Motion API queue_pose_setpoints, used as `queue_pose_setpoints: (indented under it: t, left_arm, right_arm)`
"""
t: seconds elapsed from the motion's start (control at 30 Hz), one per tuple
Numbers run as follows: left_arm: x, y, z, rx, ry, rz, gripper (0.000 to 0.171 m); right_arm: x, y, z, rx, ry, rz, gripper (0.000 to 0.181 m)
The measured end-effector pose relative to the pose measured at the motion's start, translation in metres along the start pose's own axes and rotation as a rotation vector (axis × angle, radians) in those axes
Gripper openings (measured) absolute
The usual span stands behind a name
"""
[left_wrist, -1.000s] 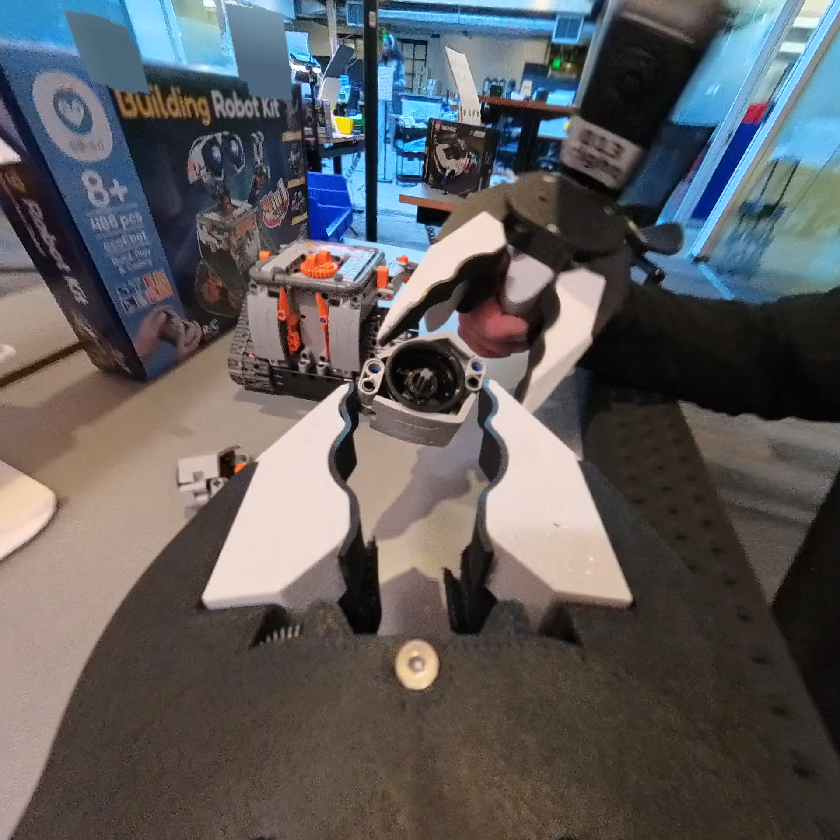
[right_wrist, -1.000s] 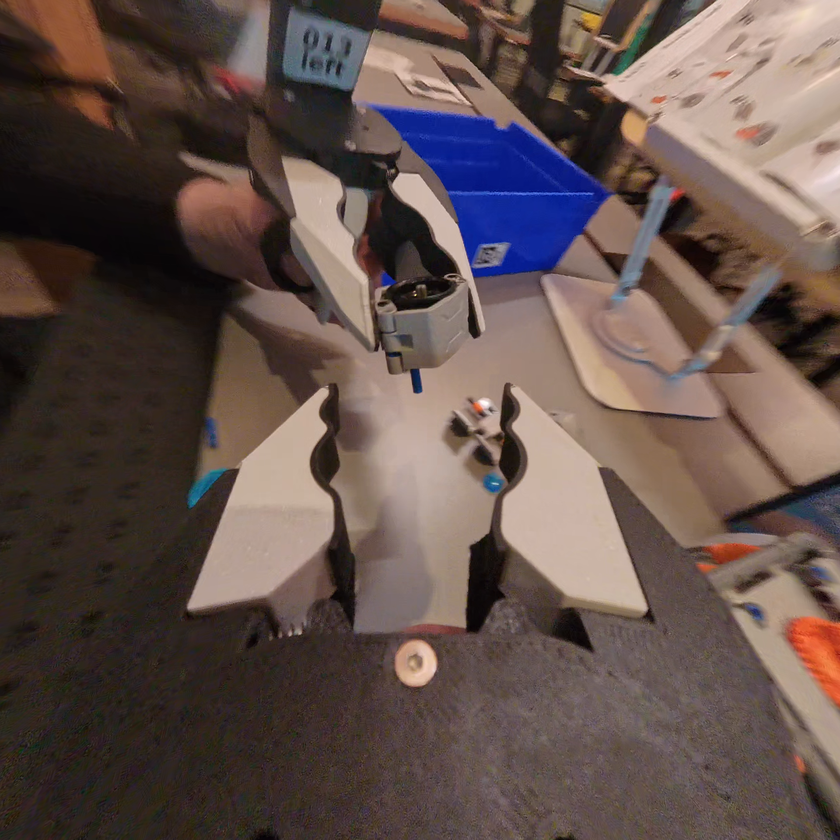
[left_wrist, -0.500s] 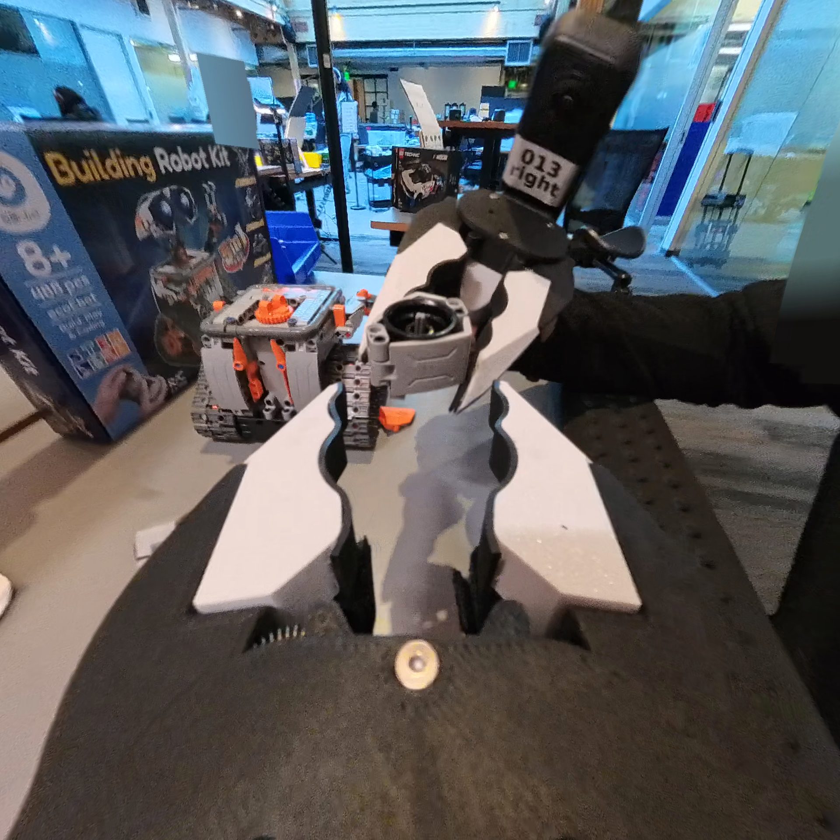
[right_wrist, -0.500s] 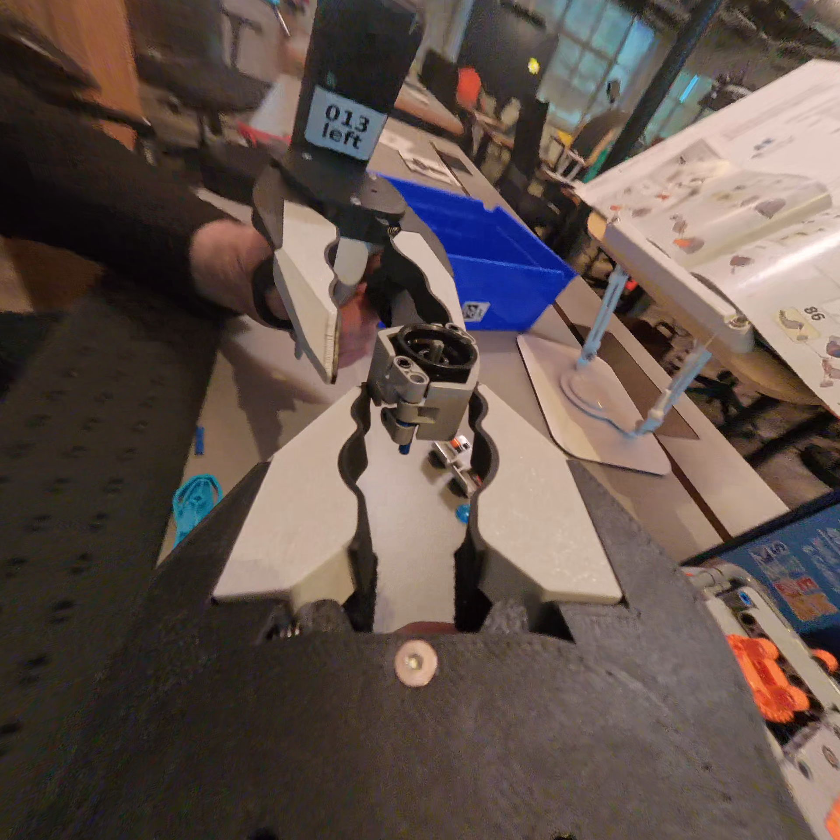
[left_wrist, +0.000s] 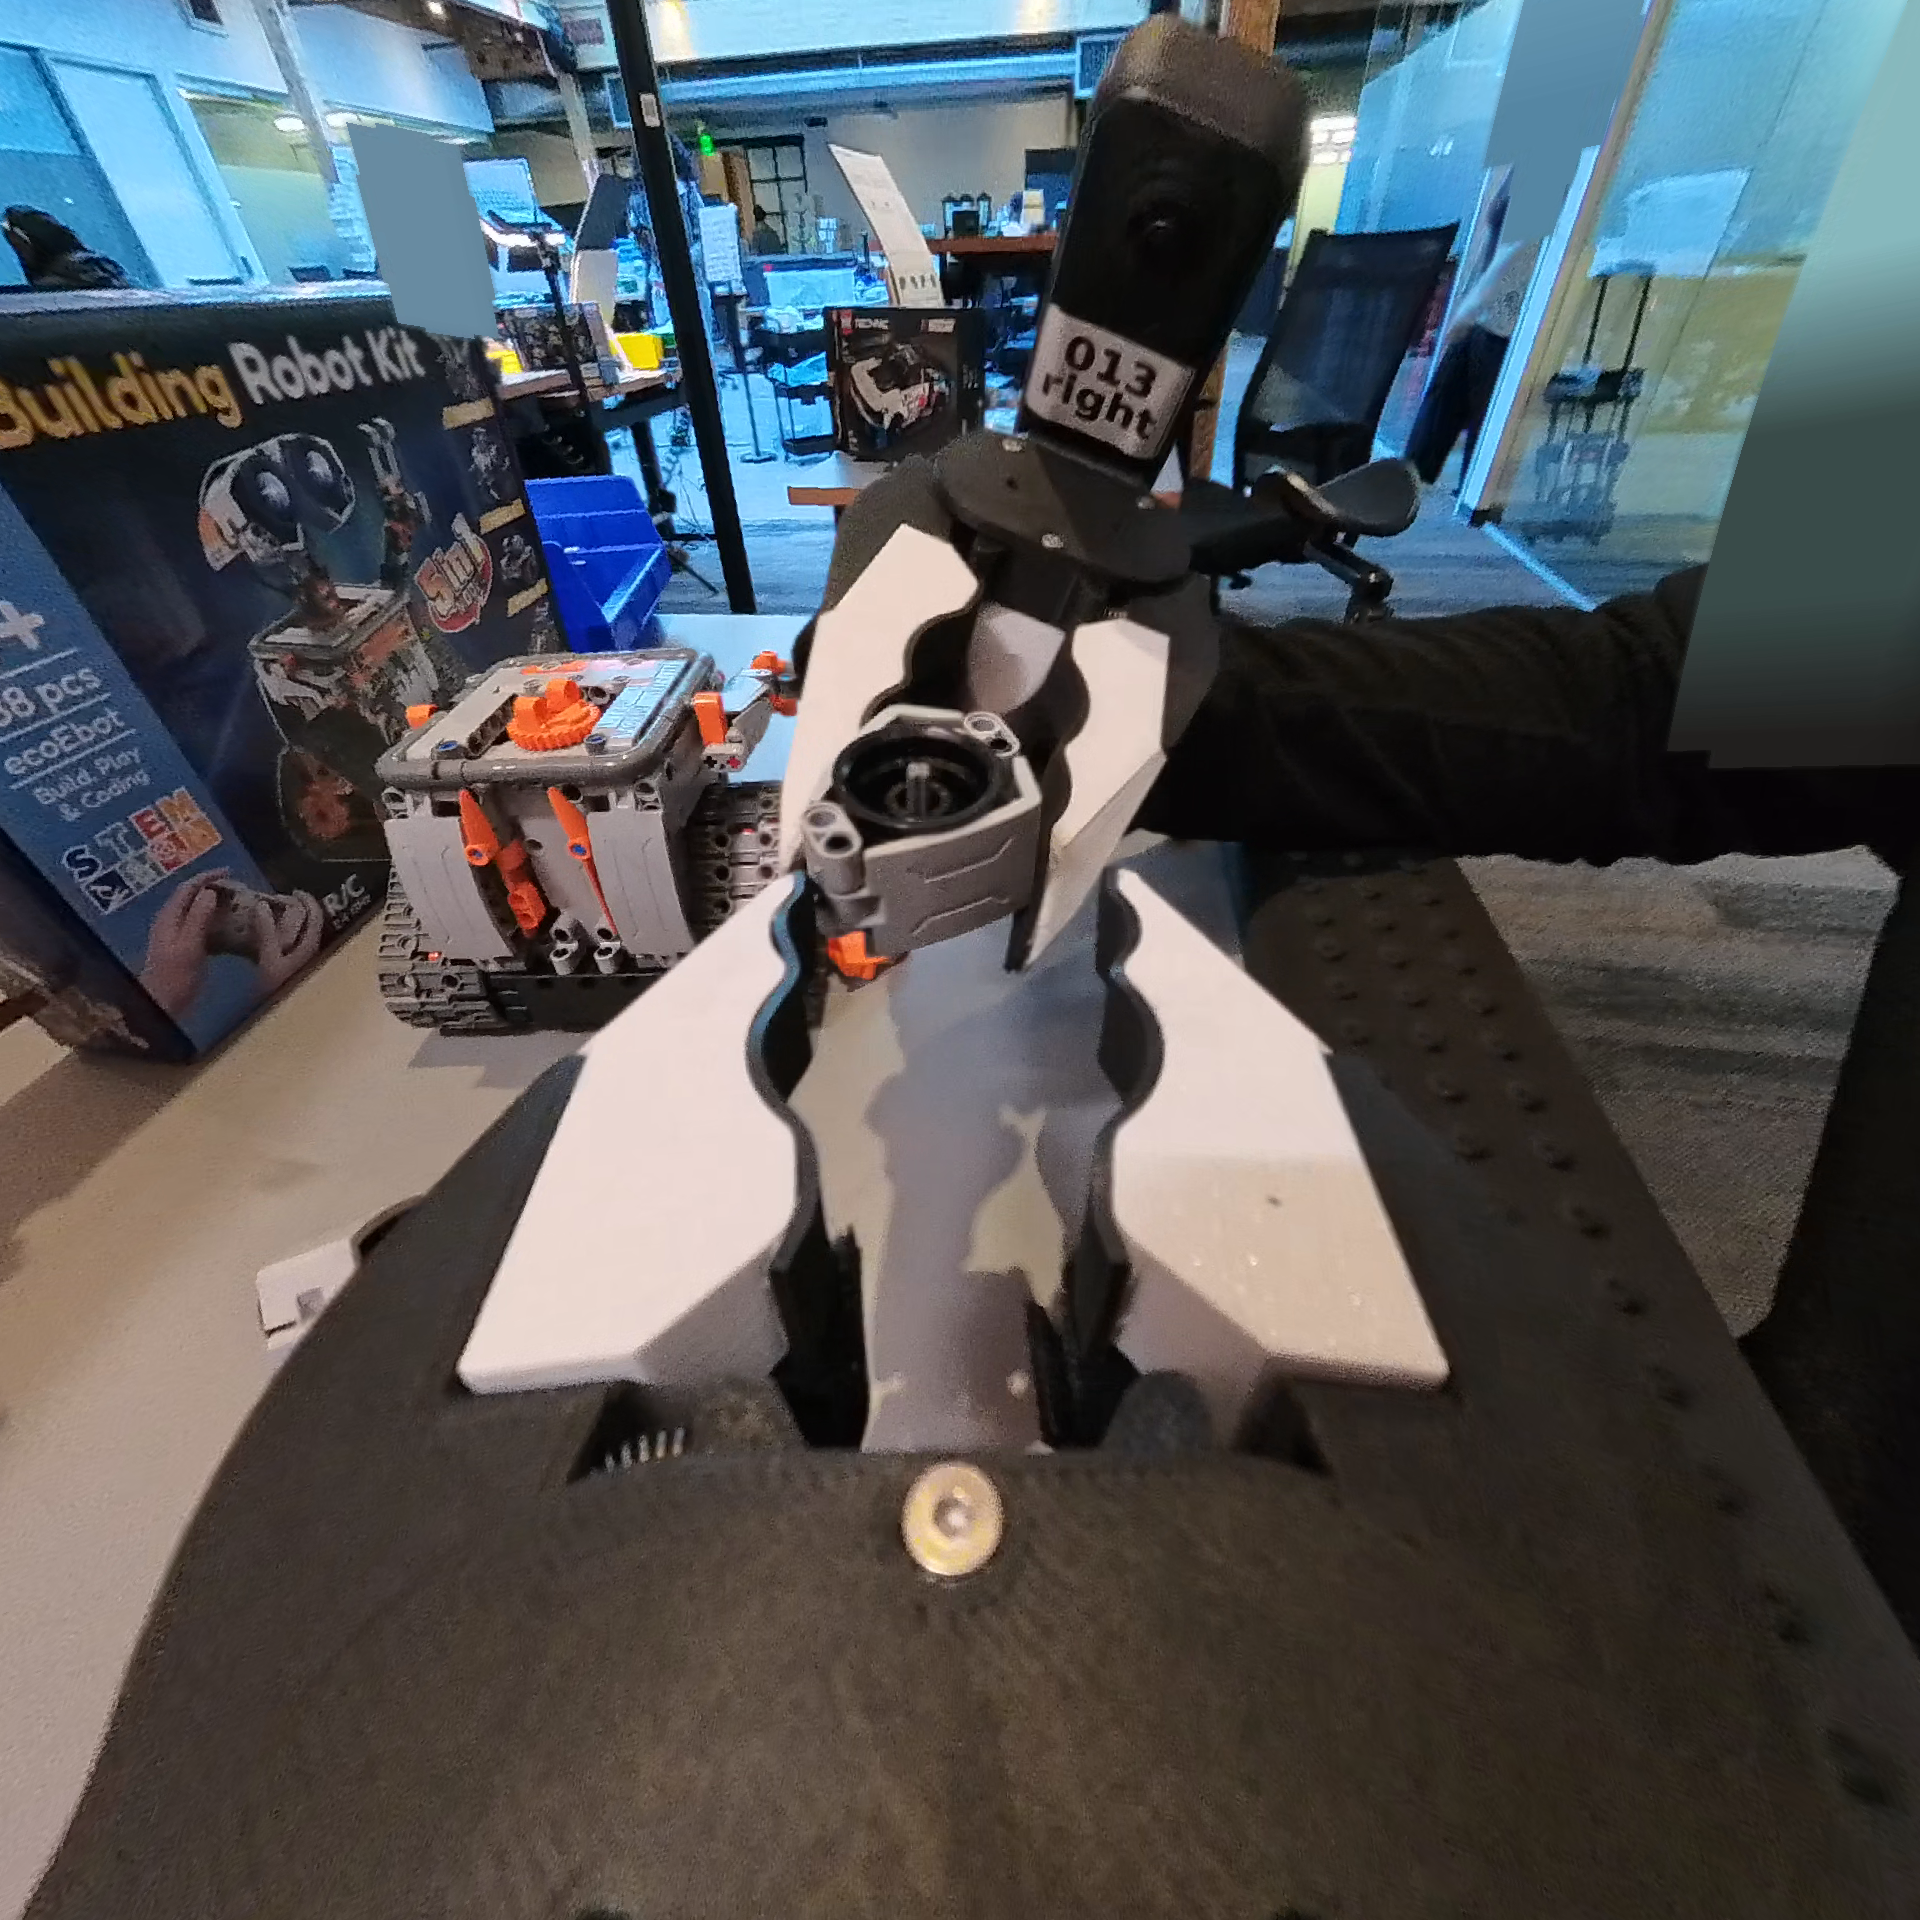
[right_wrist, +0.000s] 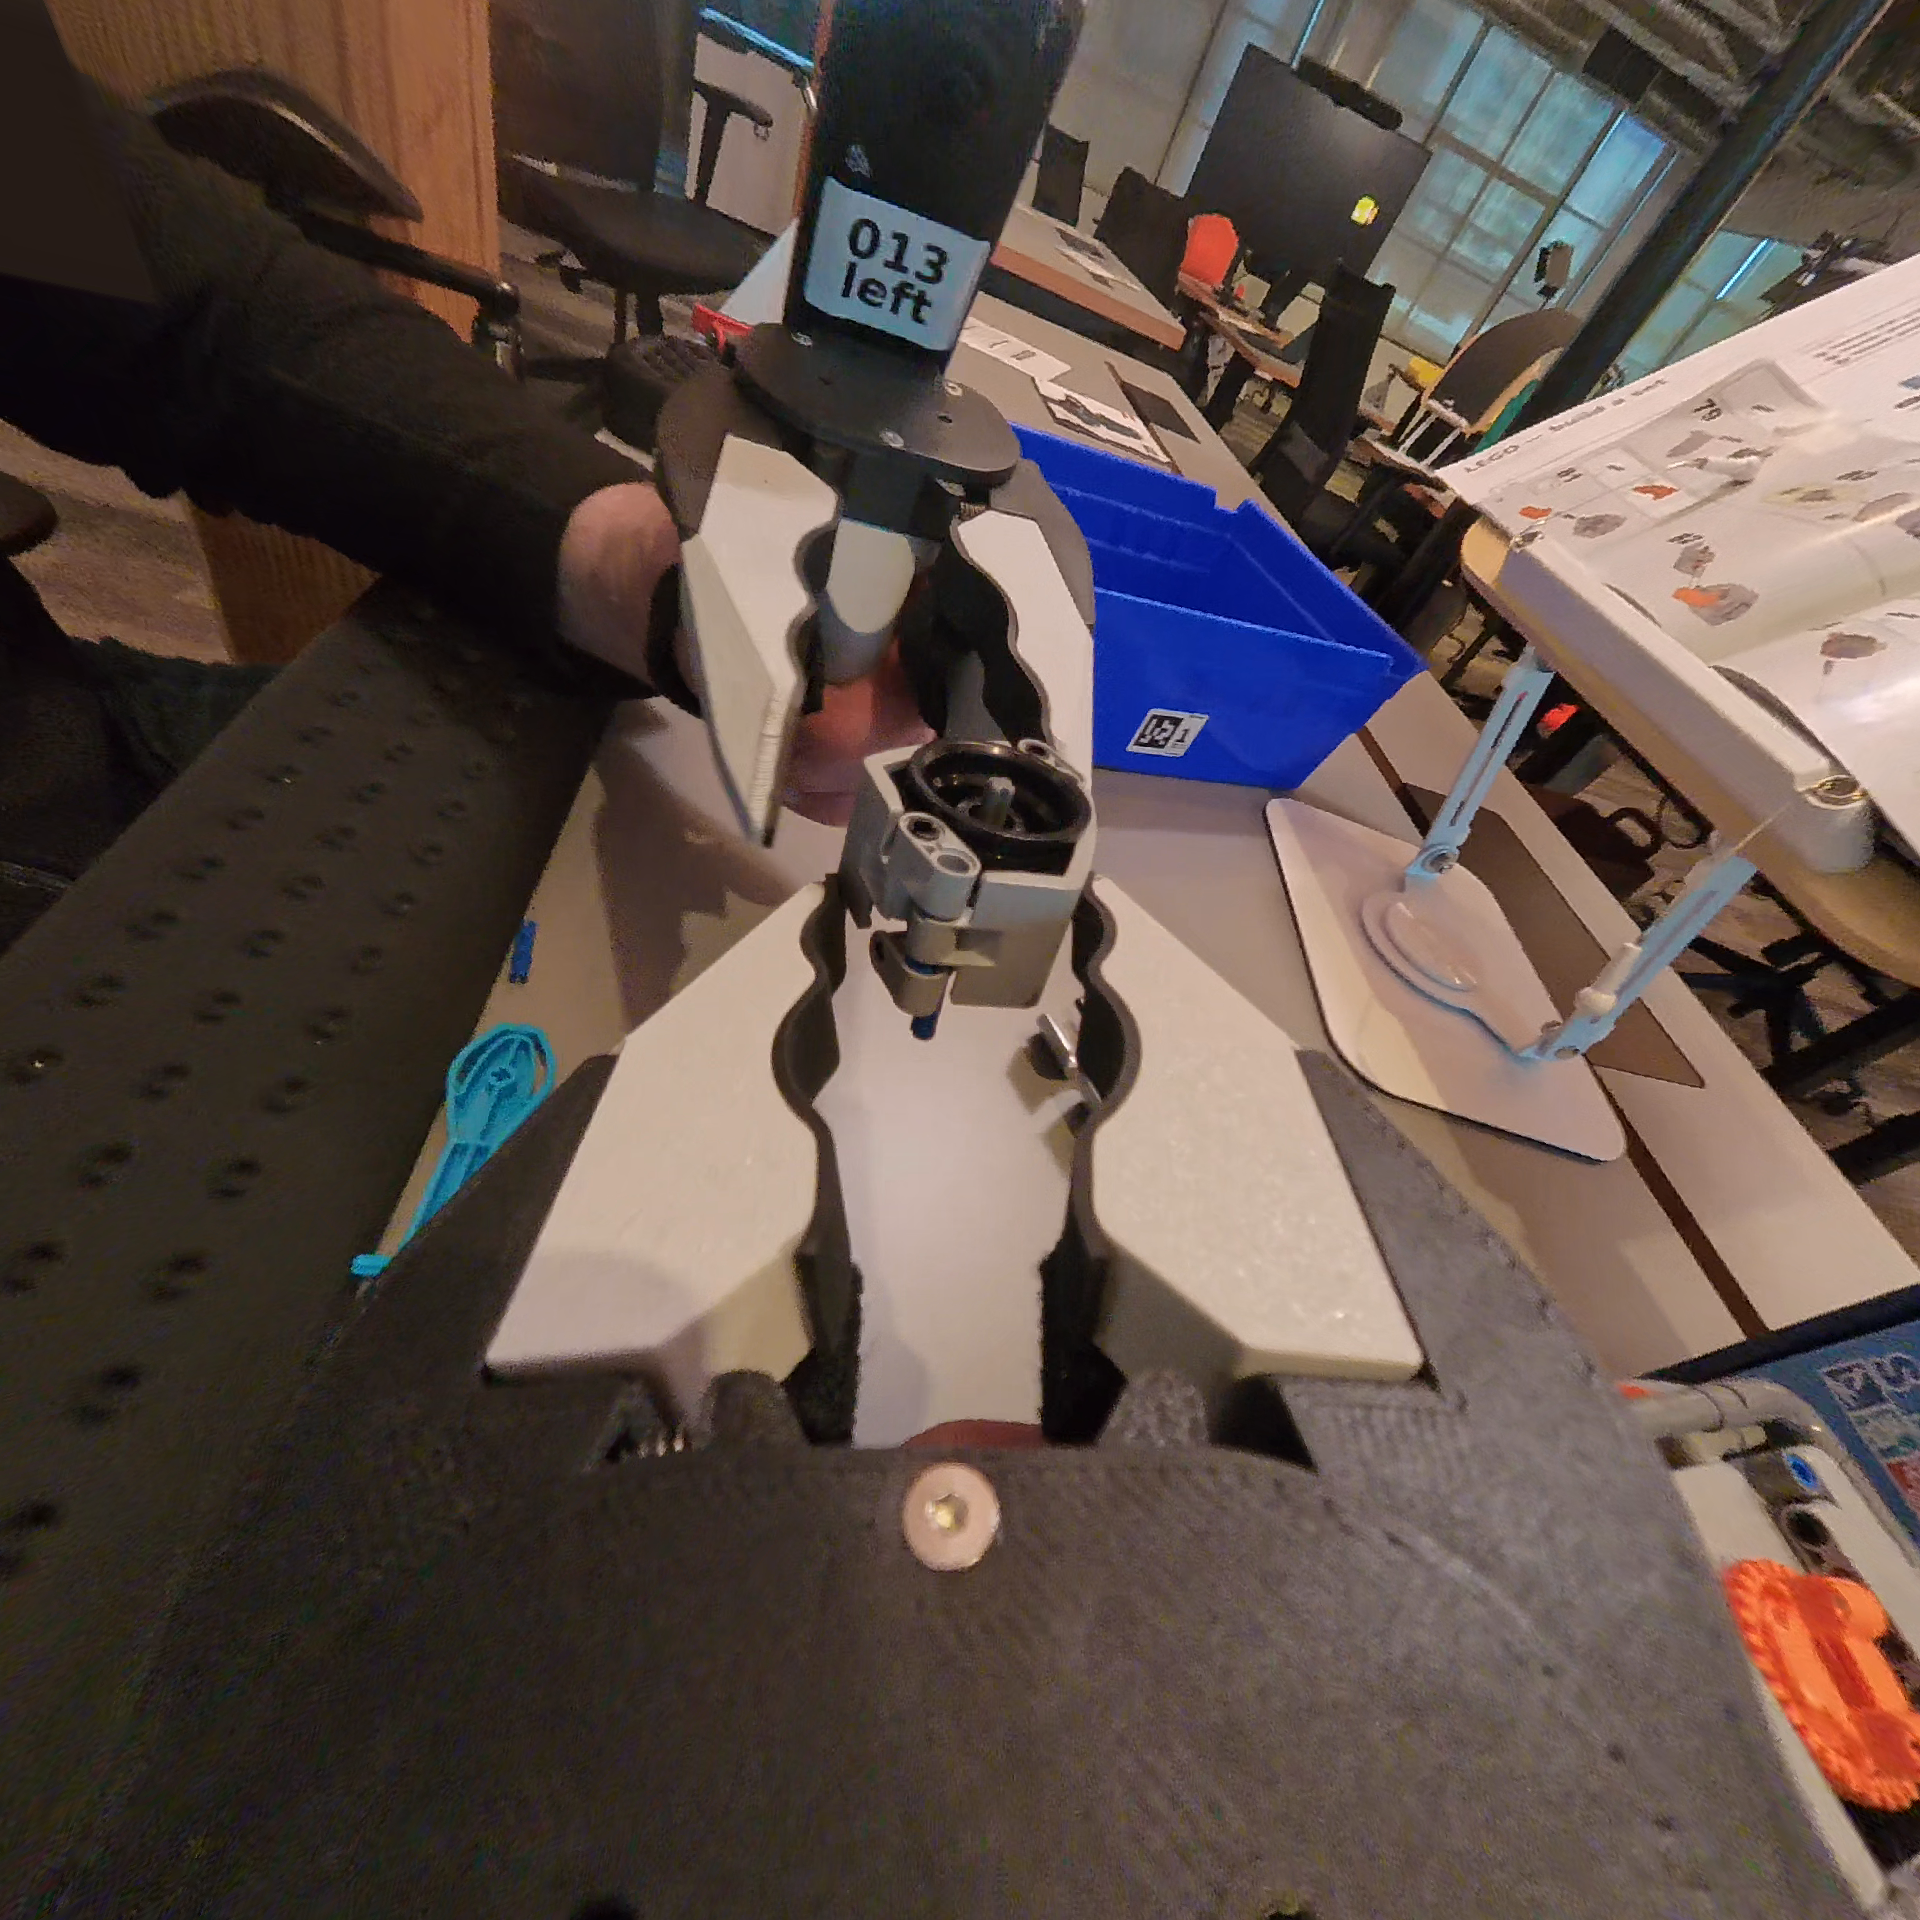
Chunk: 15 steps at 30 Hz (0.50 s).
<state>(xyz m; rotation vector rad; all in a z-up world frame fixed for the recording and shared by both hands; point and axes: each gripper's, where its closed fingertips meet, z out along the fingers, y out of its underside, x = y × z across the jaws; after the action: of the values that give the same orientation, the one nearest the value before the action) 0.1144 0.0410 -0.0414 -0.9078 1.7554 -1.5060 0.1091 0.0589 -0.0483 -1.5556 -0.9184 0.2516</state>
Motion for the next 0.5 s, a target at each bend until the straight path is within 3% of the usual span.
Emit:
queue_pose_setpoints:
  t: [0.5]
  left_arm:
    - [-0.006, 0.008, -0.001, -0.069, -0.111, 0.213, 0.049]
  right_arm:
    - [0.007, 0.016, 0.003, -0.201, 0.175, -0.360, 0.041]
